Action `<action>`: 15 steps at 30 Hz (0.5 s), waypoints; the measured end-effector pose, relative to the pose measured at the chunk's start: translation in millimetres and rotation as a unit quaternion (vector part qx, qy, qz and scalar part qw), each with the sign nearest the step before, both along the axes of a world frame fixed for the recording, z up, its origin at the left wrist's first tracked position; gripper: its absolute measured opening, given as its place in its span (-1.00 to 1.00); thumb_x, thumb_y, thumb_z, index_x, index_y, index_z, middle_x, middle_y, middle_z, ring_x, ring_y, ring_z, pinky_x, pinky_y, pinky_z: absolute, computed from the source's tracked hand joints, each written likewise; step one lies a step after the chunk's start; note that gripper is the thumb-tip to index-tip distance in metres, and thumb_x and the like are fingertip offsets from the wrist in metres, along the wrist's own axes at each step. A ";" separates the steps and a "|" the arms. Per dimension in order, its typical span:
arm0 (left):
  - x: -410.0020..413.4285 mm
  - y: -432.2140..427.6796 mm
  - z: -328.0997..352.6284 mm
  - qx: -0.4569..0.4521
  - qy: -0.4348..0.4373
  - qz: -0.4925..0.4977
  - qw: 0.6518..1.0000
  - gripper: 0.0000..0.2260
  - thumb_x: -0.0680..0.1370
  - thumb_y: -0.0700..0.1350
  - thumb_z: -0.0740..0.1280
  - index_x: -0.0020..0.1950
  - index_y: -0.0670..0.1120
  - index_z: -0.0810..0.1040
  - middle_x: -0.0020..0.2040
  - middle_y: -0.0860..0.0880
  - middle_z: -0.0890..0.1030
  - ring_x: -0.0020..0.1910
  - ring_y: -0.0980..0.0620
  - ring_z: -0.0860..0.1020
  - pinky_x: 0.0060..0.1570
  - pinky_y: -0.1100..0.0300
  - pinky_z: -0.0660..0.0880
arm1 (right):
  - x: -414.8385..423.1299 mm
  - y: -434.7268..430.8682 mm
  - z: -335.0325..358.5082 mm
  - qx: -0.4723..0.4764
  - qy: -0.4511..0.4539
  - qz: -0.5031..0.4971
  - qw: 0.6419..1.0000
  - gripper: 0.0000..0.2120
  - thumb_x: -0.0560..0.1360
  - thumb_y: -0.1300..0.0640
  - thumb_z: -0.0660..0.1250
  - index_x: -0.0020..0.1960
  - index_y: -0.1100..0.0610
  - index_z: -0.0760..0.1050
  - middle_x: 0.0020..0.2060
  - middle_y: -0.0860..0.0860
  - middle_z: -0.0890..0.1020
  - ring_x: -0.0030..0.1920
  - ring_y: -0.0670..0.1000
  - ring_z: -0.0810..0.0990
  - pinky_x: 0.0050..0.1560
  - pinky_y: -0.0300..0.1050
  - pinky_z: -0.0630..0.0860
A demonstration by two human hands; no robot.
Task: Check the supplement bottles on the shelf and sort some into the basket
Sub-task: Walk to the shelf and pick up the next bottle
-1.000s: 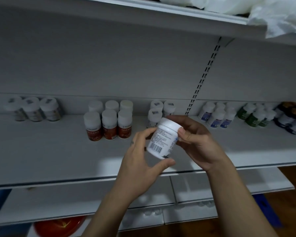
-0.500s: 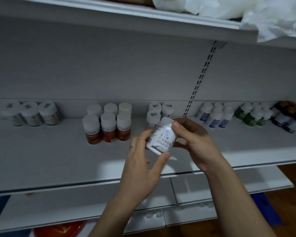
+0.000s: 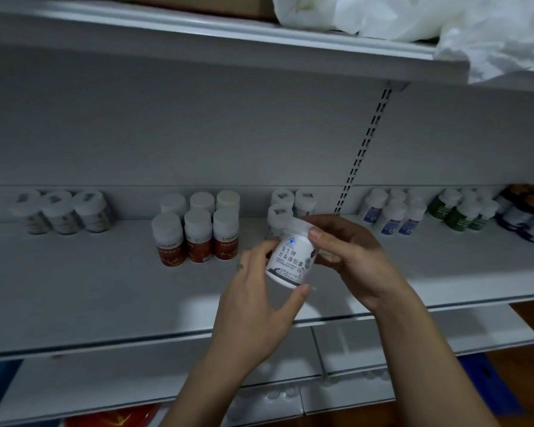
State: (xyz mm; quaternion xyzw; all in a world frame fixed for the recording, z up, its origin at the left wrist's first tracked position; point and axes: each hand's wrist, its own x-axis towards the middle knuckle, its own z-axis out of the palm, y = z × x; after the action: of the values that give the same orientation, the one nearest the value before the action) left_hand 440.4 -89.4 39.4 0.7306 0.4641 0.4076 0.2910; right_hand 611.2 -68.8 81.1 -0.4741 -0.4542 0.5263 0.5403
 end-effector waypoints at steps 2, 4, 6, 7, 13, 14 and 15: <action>0.1 0.7 0.5 -0.007 0.016 0.012 1.000 -0.45 0.38 0.24 0.42 0.27 0.20 0.25 0.18 0.23 0.38 0.11 0.27 0.40 0.01 0.25 0.44 | -1.6 1.7 -1.4 -0.004 -0.025 0.003 1.000 -0.72 0.33 0.14 0.41 0.04 0.14 0.61 -0.11 0.01 0.71 -0.05 -0.05 0.66 -0.09 -0.21 0.55; 0.0 0.6 -0.9 -0.019 0.016 0.022 0.999 -0.43 0.34 0.23 0.46 0.21 0.23 0.24 0.15 0.24 0.38 0.12 0.26 0.39 0.02 0.25 0.43 | -1.3 2.5 -6.2 -0.007 -0.034 0.012 0.999 -0.75 0.34 0.13 0.46 0.02 0.11 0.62 -0.11 -0.01 0.71 -0.04 -0.05 0.67 -0.05 -0.19 0.56; 0.0 -0.1 -3.0 -0.021 0.015 0.025 0.999 -0.44 0.32 0.21 0.48 0.16 0.23 0.23 0.11 0.24 0.39 0.10 0.28 0.39 -0.02 0.31 0.40 | -1.7 2.1 -9.8 -0.012 -0.047 0.016 0.999 -0.74 0.34 0.12 0.51 0.02 0.09 0.63 -0.08 0.01 0.71 -0.02 -0.03 0.67 -0.02 -0.15 0.58; -0.3 -0.5 -4.0 -0.023 0.014 0.025 0.999 -0.44 0.33 0.21 0.49 0.16 0.23 0.23 0.10 0.25 0.39 0.09 0.29 0.39 -0.05 0.37 0.38 | -1.9 1.7 -10.9 -0.014 -0.056 0.013 0.998 -0.72 0.33 0.10 0.49 0.03 0.08 0.63 -0.08 0.00 0.71 -0.03 -0.03 0.67 -0.02 -0.14 0.58; 0.6 -3.2 -4.3 -0.030 -0.003 -0.017 0.999 -0.52 0.45 0.15 0.41 0.27 0.16 0.27 0.16 0.21 0.43 0.13 0.29 0.41 0.00 0.43 0.37 | -4.4 4.3 -13.5 -0.022 -0.061 -0.010 0.998 -0.38 0.06 -0.24 0.62 0.03 0.04 0.64 -0.08 0.01 0.70 -0.06 -0.01 0.66 -0.04 -0.05 0.59; 0.6 -2.5 -3.9 -0.031 -0.004 -0.023 0.999 -0.51 0.45 0.15 0.42 0.28 0.15 0.28 0.16 0.20 0.42 0.14 0.28 0.41 0.01 0.41 0.38 | -5.1 4.5 -13.2 -0.022 -0.059 -0.015 0.998 -0.32 0.02 -0.30 0.61 0.02 0.04 0.64 -0.08 0.02 0.70 -0.07 0.00 0.66 -0.07 -0.09 0.60; 0.5 -1.4 -3.7 -0.036 -0.003 -0.027 0.999 -0.48 0.43 0.15 0.43 0.29 0.14 0.28 0.17 0.20 0.39 0.15 0.29 0.41 0.02 0.38 0.39 | -5.7 4.6 -12.7 -0.024 -0.057 -0.023 0.998 -0.33 0.03 -0.30 0.61 0.01 0.04 0.65 -0.10 0.03 0.70 -0.07 0.00 0.66 -0.10 -0.10 0.59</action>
State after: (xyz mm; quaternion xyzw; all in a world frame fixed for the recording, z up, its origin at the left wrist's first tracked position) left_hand 440.9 -90.8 35.7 0.7308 0.4573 0.3852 0.3292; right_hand 605.5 -64.1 68.4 -0.5263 -0.4605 0.4970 0.5137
